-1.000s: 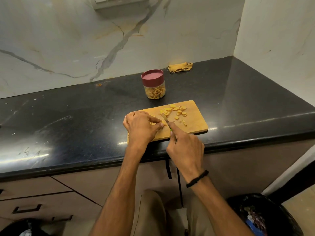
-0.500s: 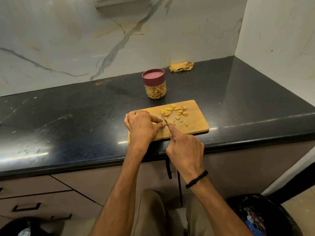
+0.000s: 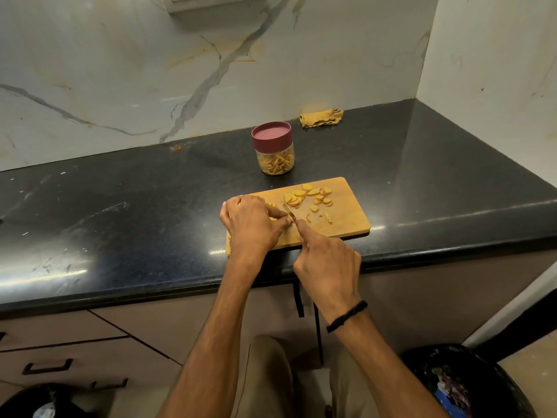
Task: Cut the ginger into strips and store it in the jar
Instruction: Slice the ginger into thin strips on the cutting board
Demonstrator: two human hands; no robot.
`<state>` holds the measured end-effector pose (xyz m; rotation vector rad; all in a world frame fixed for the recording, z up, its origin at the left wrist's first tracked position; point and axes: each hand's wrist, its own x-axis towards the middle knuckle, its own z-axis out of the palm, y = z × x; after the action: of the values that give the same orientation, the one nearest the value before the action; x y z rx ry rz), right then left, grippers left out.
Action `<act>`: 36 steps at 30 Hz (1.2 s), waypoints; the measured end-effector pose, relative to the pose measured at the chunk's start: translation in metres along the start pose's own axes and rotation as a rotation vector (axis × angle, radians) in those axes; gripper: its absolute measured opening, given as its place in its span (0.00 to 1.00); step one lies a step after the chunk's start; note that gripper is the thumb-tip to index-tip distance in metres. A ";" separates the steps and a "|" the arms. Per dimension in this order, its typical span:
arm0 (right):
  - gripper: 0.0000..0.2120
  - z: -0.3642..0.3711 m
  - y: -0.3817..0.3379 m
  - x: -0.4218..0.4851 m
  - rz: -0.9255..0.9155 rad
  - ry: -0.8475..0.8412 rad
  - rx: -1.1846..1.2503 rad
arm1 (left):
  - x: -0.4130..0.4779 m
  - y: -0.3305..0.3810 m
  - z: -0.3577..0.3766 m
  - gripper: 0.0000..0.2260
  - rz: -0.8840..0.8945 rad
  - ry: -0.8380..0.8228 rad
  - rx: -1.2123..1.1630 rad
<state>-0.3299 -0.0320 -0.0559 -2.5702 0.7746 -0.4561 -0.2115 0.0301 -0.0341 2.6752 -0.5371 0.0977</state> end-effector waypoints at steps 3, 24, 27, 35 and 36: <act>0.26 -0.002 -0.005 0.000 0.012 -0.025 -0.061 | -0.001 0.001 0.001 0.12 -0.006 0.021 0.019; 0.20 -0.010 0.019 -0.036 0.190 -0.006 0.237 | -0.002 0.005 0.002 0.11 -0.012 0.016 0.061; 0.16 -0.004 0.025 -0.030 0.247 -0.006 0.520 | -0.003 0.005 0.001 0.12 -0.019 0.007 0.021; 0.14 -0.009 0.038 -0.029 0.330 -0.013 0.808 | 0.000 0.004 0.002 0.12 -0.032 0.010 0.013; 0.14 -0.009 0.040 -0.031 0.331 -0.007 0.816 | 0.000 0.004 0.003 0.12 -0.033 0.012 0.009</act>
<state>-0.3755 -0.0467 -0.0730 -1.6577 0.7816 -0.5180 -0.2129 0.0255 -0.0348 2.6891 -0.4889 0.1072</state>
